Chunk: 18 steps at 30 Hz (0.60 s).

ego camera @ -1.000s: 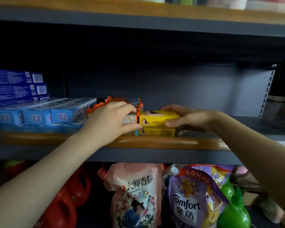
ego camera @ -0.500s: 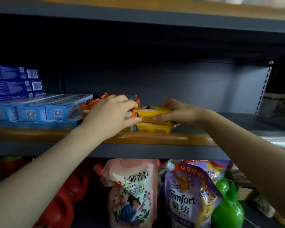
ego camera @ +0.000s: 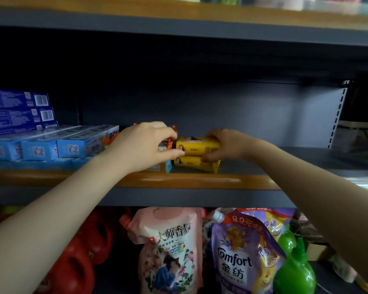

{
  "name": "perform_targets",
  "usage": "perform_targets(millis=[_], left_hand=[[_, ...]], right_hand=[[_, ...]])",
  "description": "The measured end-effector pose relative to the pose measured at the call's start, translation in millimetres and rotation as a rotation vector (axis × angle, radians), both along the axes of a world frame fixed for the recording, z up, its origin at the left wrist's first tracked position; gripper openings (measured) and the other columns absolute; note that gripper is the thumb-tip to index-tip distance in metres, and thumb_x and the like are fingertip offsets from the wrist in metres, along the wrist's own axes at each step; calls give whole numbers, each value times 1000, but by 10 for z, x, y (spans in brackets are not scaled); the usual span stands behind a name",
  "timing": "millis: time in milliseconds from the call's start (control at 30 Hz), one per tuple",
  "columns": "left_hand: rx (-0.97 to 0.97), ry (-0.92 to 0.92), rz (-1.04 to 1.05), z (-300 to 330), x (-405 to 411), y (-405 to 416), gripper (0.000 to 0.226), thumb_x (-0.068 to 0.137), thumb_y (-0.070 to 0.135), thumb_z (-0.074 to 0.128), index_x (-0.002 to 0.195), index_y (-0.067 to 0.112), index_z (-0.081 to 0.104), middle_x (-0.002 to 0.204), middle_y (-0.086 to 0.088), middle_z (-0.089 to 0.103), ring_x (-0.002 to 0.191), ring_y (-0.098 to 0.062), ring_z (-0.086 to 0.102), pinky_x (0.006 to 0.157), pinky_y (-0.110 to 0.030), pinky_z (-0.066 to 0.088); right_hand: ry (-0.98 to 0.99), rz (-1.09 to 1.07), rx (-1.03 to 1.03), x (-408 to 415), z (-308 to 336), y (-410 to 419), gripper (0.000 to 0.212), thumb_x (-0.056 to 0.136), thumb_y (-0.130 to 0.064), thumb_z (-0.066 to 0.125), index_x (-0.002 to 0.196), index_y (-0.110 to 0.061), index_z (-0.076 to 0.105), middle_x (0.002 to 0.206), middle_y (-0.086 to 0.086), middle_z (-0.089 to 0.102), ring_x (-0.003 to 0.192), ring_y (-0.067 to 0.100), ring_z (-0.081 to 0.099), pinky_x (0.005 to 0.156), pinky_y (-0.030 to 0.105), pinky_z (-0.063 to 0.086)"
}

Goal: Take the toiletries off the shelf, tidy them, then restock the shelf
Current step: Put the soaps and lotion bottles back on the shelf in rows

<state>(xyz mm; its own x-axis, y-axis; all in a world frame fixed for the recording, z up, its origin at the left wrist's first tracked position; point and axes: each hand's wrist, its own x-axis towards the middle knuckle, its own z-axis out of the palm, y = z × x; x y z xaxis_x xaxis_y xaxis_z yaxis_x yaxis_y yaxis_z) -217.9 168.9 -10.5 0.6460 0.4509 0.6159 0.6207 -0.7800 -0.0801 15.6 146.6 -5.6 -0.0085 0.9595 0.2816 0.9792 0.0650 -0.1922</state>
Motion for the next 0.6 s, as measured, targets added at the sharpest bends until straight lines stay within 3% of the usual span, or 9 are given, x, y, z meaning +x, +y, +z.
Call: perform_targets(millis=[133,300,500,600], left_hand=[[41,64,29,44,-52,69,88,59,85,22,119,31,57,114,9,58,100,-13,55,77,-33,50],[62,97,78,57,-116,227,102,49,93,9,119,36,54,118,12,57,103,-12,54,72,-27,42],[224,24,77,-63,-26,121,69,77,71,30,108,21,65,107,2,62,100,-19,57,71,-32,48],[398,-123,-138,-144,70,-90,43,85,43,45,92,9,69,93,-6,66,90,-26,61,63,-35,52]], right_hand=[[-120,-109,3,108,-12,400,66,79,-47,66,127,-7,45,125,15,53,107,28,51,79,27,36],[-211,-119,-109,183,62,758,78,85,-42,62,144,-9,23,145,15,35,131,31,37,107,38,33],[-357,-104,-37,72,94,587,68,88,-36,60,141,-6,31,146,18,32,133,31,34,106,35,32],[-301,-32,233,26,244,39,41,89,-30,57,124,-9,54,124,13,57,114,30,52,92,32,39]])
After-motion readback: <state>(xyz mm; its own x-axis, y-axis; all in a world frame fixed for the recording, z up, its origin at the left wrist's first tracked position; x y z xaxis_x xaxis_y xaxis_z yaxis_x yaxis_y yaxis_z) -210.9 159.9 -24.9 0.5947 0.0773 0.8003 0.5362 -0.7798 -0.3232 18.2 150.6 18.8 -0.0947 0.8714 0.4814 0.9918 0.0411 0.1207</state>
